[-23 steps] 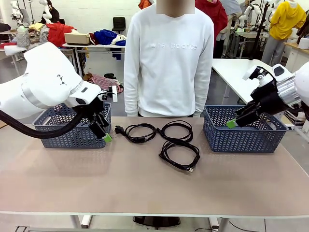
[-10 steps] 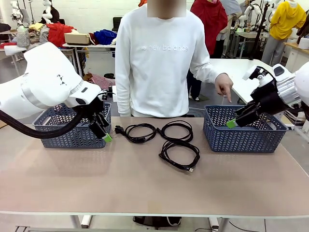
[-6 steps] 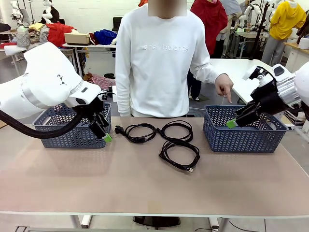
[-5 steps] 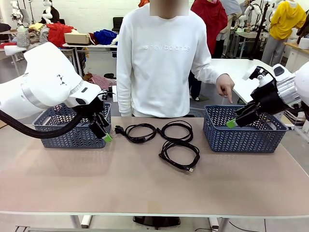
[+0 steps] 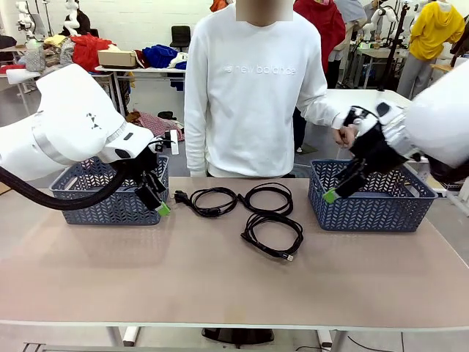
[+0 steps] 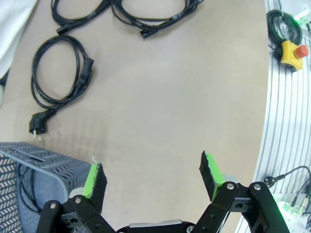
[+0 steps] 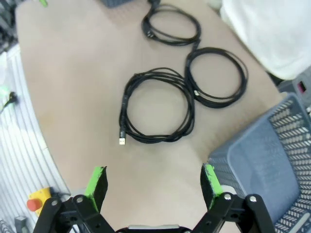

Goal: Organize the cables according to human instructions.
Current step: Pick up a bundle of cables and place it in the basket indicated by the human.

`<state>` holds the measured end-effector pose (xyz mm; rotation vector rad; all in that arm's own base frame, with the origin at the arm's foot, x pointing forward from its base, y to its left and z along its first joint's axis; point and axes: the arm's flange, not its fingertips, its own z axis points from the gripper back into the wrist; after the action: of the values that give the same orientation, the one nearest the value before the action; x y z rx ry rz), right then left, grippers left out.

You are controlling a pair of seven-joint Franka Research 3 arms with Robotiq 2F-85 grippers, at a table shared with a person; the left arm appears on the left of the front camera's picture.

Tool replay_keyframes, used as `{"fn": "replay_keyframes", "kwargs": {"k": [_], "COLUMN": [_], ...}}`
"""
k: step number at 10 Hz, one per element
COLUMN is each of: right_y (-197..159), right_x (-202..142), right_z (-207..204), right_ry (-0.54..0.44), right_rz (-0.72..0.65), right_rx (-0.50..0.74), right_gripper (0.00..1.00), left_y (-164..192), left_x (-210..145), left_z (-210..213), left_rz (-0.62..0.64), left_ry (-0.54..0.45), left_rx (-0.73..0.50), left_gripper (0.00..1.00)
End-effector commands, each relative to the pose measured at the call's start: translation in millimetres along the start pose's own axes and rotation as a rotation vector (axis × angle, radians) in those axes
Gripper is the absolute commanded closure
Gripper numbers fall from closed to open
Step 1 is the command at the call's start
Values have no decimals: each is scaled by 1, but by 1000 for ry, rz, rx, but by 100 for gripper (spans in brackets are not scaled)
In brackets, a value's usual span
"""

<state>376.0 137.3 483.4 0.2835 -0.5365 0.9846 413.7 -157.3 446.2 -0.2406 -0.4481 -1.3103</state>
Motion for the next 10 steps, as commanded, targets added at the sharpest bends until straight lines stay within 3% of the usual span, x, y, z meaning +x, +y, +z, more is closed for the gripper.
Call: {"fn": "replay_keyframes", "kwargs": {"k": [1, 4, 10], "right_y": [2, 18, 38], "right_x": [29, 52, 53], "right_z": [-12, -56, -108], "right_ry": [120, 236, 322], "right_rz": [13, 44, 81], "right_rx": [-22, -12, 33], "right_gripper": [0, 0, 0], "left_y": [3, 3, 3], "left_x": [1, 1, 1], "left_z": [2, 2, 2], "left_rz": [5, 5, 5], "left_ry": [6, 6, 6], "left_rx": [-11, -11, -11], "left_gripper": [0, 0, 0]}}
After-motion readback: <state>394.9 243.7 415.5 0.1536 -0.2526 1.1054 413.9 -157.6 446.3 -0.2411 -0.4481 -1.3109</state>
